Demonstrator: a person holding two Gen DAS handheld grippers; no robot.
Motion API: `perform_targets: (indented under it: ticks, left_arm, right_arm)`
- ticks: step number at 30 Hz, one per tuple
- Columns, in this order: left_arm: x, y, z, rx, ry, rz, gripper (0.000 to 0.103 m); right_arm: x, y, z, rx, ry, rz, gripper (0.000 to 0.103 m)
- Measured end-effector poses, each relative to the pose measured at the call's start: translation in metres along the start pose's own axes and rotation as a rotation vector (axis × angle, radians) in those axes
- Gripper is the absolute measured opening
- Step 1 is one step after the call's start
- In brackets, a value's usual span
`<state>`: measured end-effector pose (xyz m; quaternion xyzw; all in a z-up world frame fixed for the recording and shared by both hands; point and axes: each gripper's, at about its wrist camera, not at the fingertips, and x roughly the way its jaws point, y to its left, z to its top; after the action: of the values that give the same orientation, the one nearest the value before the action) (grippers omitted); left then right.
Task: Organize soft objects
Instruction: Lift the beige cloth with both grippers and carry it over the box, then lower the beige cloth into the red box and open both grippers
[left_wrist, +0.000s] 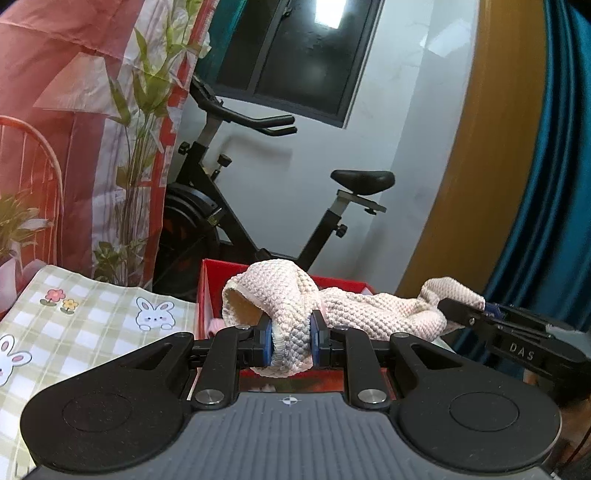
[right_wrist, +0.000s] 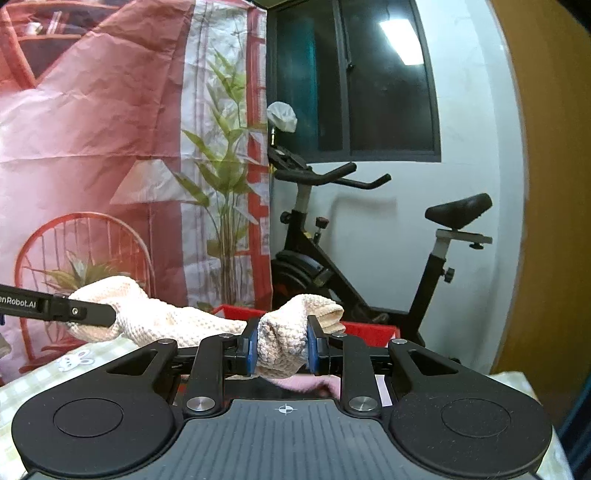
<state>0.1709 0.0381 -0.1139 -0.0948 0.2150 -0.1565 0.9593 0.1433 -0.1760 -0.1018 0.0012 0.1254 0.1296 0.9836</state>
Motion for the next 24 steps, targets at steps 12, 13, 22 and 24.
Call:
perform_targets:
  ticks: [12,13,22,24]
  left_arm:
    - [0.070,0.007,0.017,0.078,0.116,0.086,0.020]
    - [0.076,0.008,0.015,0.080,0.134,0.087,0.020]
    - [0.107,0.011,0.001,0.117,0.246,0.080,0.020]
    - [0.113,0.008,-0.002,0.127,0.276,0.066,0.020]
  right_arm:
    - [0.084,-0.007,0.005,-0.065,0.125,-0.051,0.023]
    - [0.089,-0.007,0.001,-0.066,0.139,-0.055,0.023]
    - [0.120,-0.012,-0.030,-0.058,0.280,-0.070,0.023]
    - [0.124,-0.013,-0.035,-0.046,0.311,-0.069,0.023]
